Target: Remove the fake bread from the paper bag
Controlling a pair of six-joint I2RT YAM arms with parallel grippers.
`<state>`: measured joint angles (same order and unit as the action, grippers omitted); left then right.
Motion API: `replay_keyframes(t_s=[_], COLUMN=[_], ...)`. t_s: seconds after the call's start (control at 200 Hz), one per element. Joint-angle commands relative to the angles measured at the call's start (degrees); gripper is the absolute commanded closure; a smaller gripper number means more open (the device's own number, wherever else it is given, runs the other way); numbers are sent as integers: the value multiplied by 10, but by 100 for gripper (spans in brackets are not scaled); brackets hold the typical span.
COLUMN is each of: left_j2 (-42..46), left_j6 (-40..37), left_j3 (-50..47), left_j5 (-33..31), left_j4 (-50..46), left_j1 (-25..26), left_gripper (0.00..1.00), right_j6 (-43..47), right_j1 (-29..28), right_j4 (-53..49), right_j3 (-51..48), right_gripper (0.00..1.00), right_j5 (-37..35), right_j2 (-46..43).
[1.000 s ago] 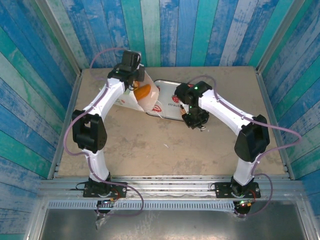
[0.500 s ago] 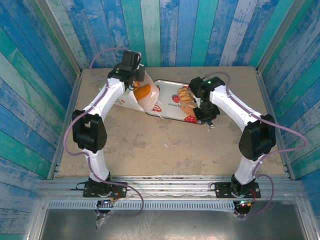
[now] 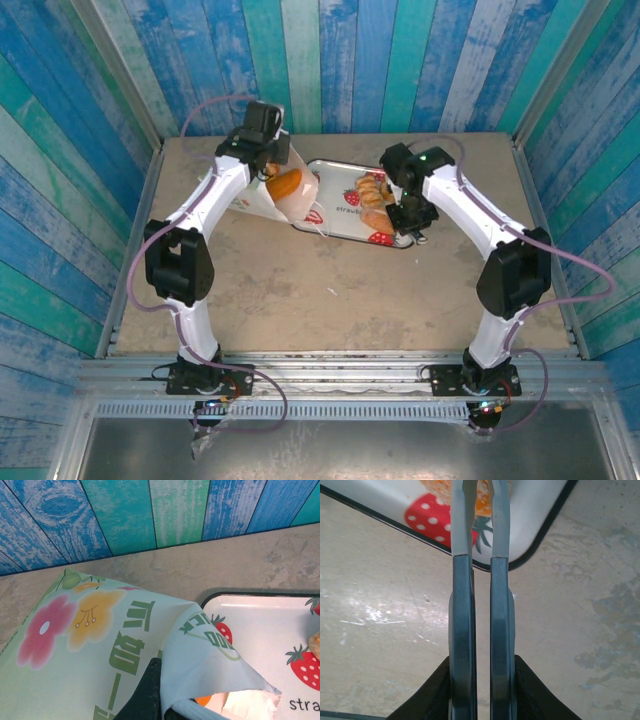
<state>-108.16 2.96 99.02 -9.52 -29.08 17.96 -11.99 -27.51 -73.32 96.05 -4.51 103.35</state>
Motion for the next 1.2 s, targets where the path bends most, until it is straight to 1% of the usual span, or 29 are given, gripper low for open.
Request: replay_keyframes(t_s=[0.0,0.21,0.431,0.681,0.901,0.911,0.927,1.132,1.192], left_j2=[58,60,61,63,64,63,63,62,62], left_j6=[-23,-38,-38,-38,-37,-37,-37,-36,-35], left_j3=[21,28,29,21,16,15,15,13,13], left_j5=[-10,-16,-12,-7,-4,-3,-3,2,4], left_j4=[-28,-44,-47,-42,-37,-36,-36,-34,-33], left_j1=[-1,-1,-1,-1,-1,-1,-2,-1,-1], left_gripper=[99,99,99,99,99,99,99,99,99], right_j6=[6,-23,-95,-157,-186,-188,-189,-205,-209], right_j1=[0,-22,-50,-64,-64,-77,-81,-83,-83], right_j4=[3,63,179,282,312,314,316,337,340], right_j3=[24,33,22,19,41,42,43,59,67], right_gripper=[70,65,62,54,53,53,53,52,51], right_j5=[71,208,291,335,349,350,350,363,367], right_j2=[-34,-61,-43,17,76,79,82,121,131])
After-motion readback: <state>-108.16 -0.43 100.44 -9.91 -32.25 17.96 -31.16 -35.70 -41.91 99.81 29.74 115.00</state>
